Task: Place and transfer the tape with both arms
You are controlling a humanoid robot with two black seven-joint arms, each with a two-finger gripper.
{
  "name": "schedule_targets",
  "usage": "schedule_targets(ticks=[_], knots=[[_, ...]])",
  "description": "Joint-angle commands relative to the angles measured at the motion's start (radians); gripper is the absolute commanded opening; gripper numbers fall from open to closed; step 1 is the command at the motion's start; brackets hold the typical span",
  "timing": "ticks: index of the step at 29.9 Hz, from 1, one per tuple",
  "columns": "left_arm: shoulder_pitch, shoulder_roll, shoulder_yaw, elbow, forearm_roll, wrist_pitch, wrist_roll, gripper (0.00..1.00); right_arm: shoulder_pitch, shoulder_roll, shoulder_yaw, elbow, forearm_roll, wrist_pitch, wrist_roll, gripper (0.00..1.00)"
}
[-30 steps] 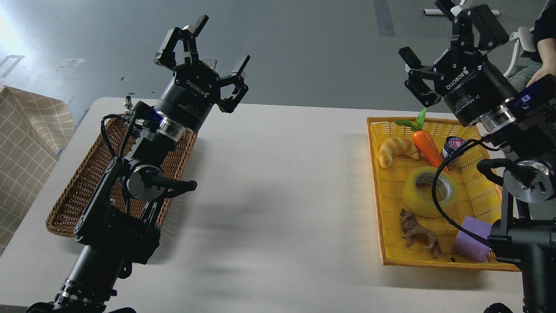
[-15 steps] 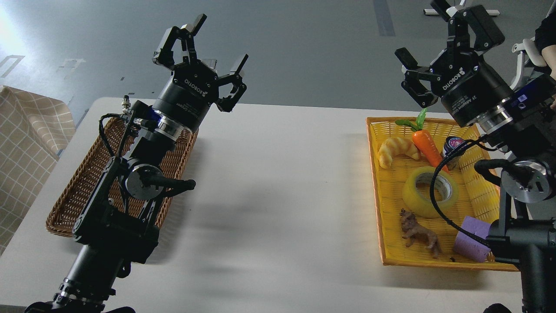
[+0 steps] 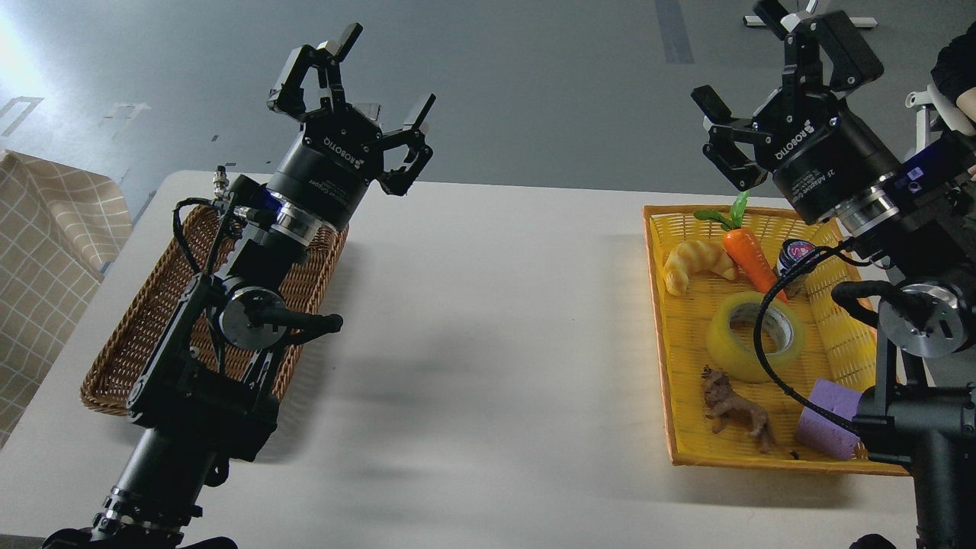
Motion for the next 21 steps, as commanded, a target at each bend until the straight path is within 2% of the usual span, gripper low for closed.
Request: schedule_targets(ticks=[1,21], knots=[[-0.001,0.003,0.0,0.0,0.0,-0.009,0.0,0.98,0.0,0.0,0.0,-0.001,-0.003,0.0,0.0,1.0],[-0.002,0.017,0.0,0.0,-0.001,-0.017,-0.002,0.98,-0.002,0.0,0.0,0.003,-0.005,0.0,-0.002,1.0]])
